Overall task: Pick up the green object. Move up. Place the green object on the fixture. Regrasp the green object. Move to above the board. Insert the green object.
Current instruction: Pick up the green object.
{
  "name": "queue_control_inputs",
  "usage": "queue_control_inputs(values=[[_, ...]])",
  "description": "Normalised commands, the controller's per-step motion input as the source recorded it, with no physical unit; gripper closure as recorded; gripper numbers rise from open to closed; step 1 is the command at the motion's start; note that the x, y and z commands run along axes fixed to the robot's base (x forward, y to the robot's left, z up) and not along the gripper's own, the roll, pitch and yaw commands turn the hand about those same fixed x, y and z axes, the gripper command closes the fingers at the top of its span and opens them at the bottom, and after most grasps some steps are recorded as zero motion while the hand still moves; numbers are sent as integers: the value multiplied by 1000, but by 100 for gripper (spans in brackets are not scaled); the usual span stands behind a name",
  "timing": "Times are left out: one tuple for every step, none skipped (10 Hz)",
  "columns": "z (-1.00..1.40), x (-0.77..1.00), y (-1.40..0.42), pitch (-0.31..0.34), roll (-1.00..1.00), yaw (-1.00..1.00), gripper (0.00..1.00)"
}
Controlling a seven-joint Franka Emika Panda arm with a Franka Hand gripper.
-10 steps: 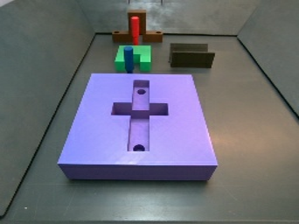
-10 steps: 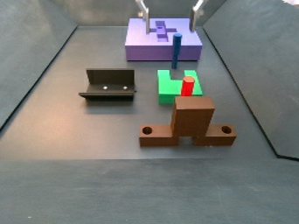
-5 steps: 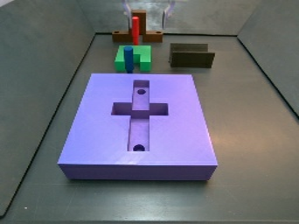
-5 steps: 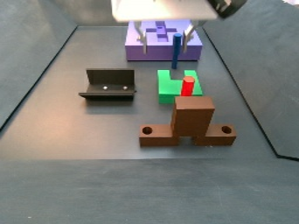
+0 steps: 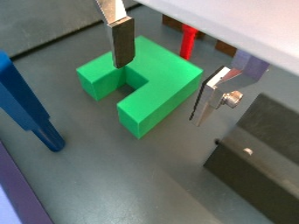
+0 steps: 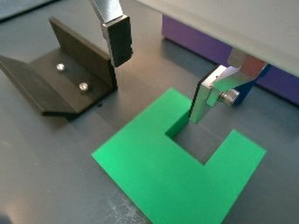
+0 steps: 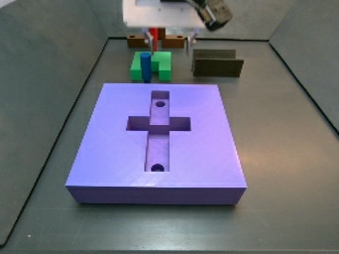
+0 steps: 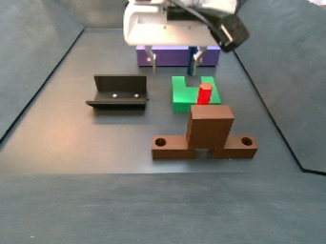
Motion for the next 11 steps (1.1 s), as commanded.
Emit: queue_control_inputs(values=[[-106, -31, -226, -84, 66, 0, 0], [-109, 0, -229, -66, 111, 0, 0], [-206, -14, -231, -103, 104, 0, 0], [-297, 0, -94, -99, 91, 0, 0], [-380, 0, 0, -106, 69, 0, 0], [-266, 0, 0, -61, 23, 0, 0], [-200, 0, 0, -41, 27, 0, 0], [-226, -14, 0, -34, 57, 6, 0], [-271, -11, 0, -31, 73, 14, 0], [-303, -9, 0, -19, 97, 9, 0], [-269, 0, 0, -4, 87, 11, 0]])
